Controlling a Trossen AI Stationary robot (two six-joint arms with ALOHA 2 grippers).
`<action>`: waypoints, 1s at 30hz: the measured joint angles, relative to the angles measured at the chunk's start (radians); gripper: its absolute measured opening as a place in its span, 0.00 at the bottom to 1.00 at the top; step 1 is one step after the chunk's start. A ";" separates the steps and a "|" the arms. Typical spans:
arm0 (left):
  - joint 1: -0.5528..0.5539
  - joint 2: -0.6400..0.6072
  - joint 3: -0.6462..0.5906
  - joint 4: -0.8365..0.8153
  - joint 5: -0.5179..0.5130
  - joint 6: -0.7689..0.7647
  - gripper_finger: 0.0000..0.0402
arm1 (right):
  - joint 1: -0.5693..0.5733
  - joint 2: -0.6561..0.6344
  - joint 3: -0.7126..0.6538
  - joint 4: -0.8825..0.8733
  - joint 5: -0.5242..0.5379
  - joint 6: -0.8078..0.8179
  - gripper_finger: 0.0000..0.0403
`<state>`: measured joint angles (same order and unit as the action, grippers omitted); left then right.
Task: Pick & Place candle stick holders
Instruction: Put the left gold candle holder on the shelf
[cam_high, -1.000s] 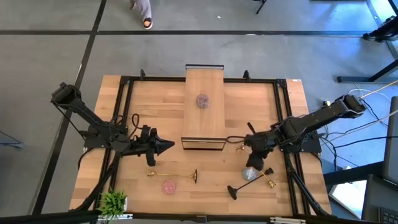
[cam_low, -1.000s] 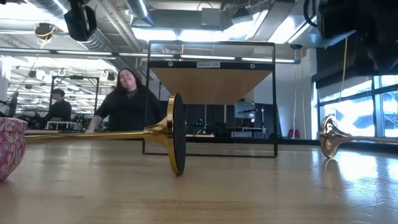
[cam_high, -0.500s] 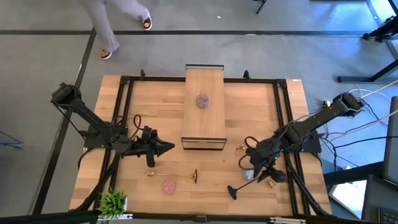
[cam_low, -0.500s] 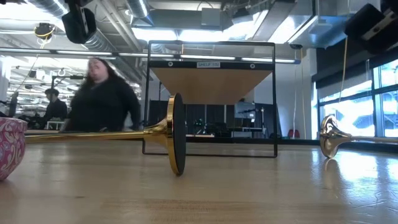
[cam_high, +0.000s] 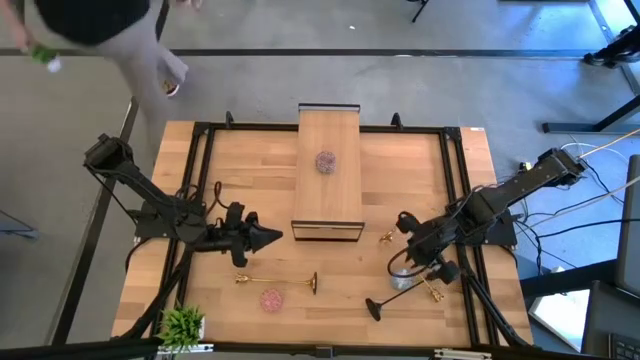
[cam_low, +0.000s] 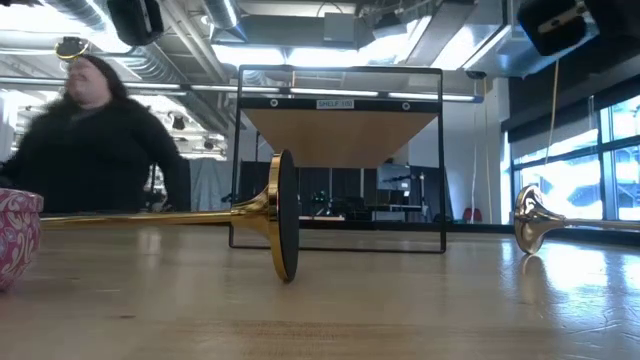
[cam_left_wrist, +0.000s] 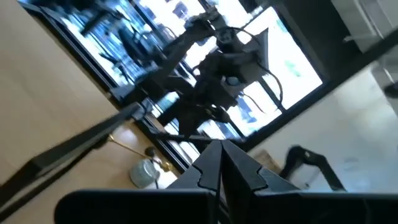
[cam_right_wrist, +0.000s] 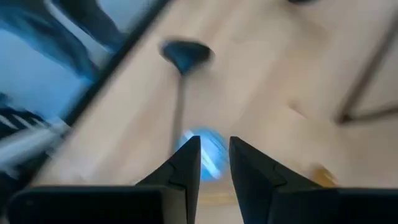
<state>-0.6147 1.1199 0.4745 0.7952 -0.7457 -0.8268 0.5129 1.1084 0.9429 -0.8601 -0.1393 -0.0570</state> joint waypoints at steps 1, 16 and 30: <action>0.000 0.009 0.009 0.002 -0.020 0.000 0.01 | 0.000 0.000 0.013 -0.037 0.029 -0.026 0.21; -0.005 0.216 0.166 0.002 -0.101 -0.067 0.01 | 0.058 0.103 0.029 -0.314 0.173 -0.548 0.21; -0.006 0.442 0.362 0.000 -0.111 -0.072 0.01 | 0.062 0.290 0.029 -0.284 0.185 -0.667 0.23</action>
<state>-0.6206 1.5620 0.8360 0.7950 -0.8570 -0.8987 0.5751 1.3986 0.9718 -1.1440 0.0454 -0.7236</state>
